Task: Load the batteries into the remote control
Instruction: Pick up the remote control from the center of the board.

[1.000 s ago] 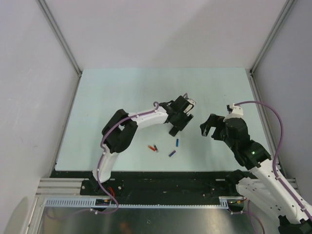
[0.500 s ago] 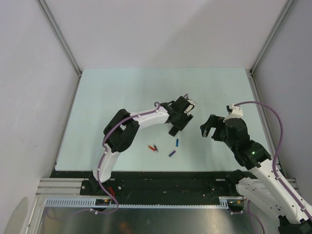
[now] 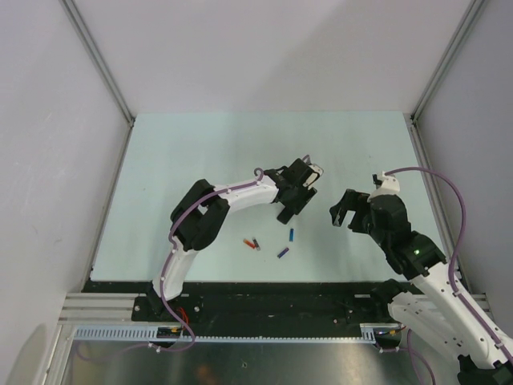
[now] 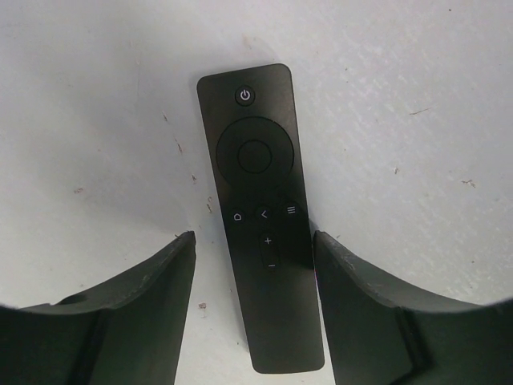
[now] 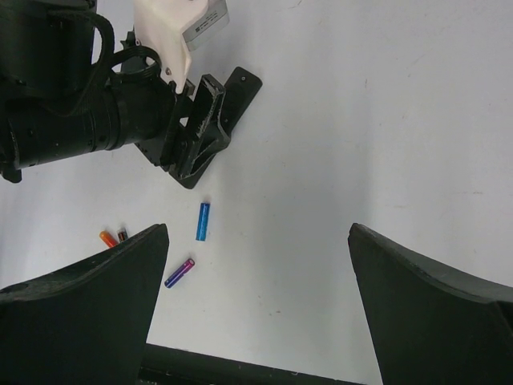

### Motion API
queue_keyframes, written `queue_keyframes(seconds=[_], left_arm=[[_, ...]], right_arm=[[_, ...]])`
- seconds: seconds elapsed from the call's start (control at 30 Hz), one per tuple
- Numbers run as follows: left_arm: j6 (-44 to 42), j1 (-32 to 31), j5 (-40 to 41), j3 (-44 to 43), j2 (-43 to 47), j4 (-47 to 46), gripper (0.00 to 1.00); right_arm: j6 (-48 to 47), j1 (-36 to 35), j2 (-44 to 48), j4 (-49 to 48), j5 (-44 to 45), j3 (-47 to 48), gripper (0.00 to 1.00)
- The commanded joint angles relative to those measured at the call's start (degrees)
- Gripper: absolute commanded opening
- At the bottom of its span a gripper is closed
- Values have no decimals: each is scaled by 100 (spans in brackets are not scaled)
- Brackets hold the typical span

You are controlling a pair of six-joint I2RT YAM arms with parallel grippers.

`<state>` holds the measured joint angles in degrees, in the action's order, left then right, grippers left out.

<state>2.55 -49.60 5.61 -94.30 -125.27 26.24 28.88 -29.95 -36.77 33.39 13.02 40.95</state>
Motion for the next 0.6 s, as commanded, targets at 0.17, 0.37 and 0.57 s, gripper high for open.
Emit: queue_keyframes(seconds=[0.17, 0.37, 0.57], left_arm=[[-193, -14, -297, -80, -164, 21, 58], [-132, -23, -367, 17, -173, 13, 44], [87, -23, -86, -9, 467, 4, 29]], right_arm=[[117, -28, 144, 107, 17, 238, 99], [109, -28, 205, 107, 17, 238, 100], [117, -37, 276, -51, -106, 247, 100]])
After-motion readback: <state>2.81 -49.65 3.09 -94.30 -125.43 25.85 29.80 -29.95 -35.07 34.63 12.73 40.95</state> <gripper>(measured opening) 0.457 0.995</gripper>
